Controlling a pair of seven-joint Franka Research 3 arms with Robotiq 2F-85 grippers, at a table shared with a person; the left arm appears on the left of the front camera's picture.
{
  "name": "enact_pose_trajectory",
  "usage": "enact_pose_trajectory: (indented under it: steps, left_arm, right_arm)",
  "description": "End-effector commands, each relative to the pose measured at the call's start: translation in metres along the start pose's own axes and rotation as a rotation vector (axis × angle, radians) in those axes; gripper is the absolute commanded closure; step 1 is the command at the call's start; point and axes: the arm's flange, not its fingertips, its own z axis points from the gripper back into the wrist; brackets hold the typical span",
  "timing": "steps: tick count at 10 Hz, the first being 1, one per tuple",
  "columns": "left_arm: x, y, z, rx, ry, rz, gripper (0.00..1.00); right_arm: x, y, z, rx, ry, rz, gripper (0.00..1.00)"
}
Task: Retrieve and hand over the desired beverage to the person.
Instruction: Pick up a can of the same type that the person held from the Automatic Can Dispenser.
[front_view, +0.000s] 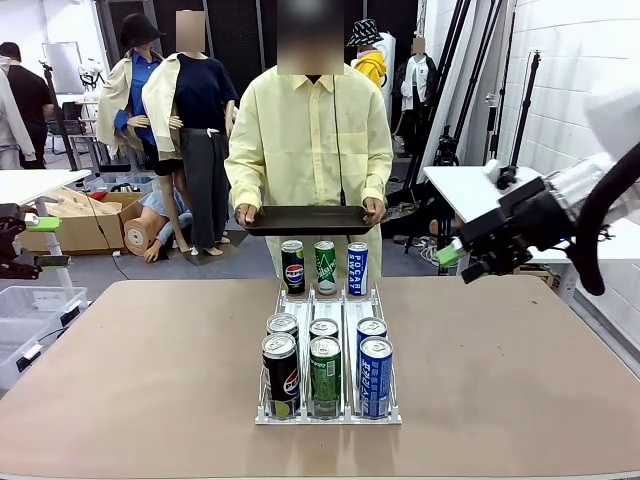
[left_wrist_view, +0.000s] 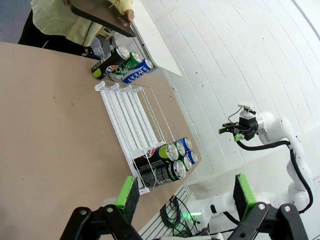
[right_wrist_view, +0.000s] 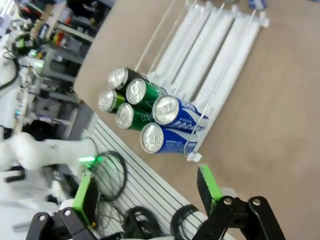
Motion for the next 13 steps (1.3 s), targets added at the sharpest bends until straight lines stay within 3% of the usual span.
enact_pose_trajectory:
  steps: [1, 4, 8, 13]
  left_arm:
    - [-0.001, -0.001, 0.002, -0.015, -0.012, 0.006, 0.0]
    - [-0.001, -0.001, 0.002, -0.015, -0.012, 0.006, 0.0]
    - [-0.001, -0.001, 0.002, -0.015, -0.012, 0.006, 0.0]
    - [-0.001, -0.001, 0.002, -0.015, -0.012, 0.006, 0.0]
  right_arm:
    - [0.008, 0.024, -0.023, -0.137, 0.125, 0.02, 0.0]
    - [0.006, 0.054, -0.072, -0.294, 0.263, 0.084, 0.0]
    - [-0.001, 0.076, -0.116, -0.449, 0.264, 0.128, 0.0]
    - [-0.007, 0.084, -0.173, -0.552, 0.285, 0.081, 0.0]
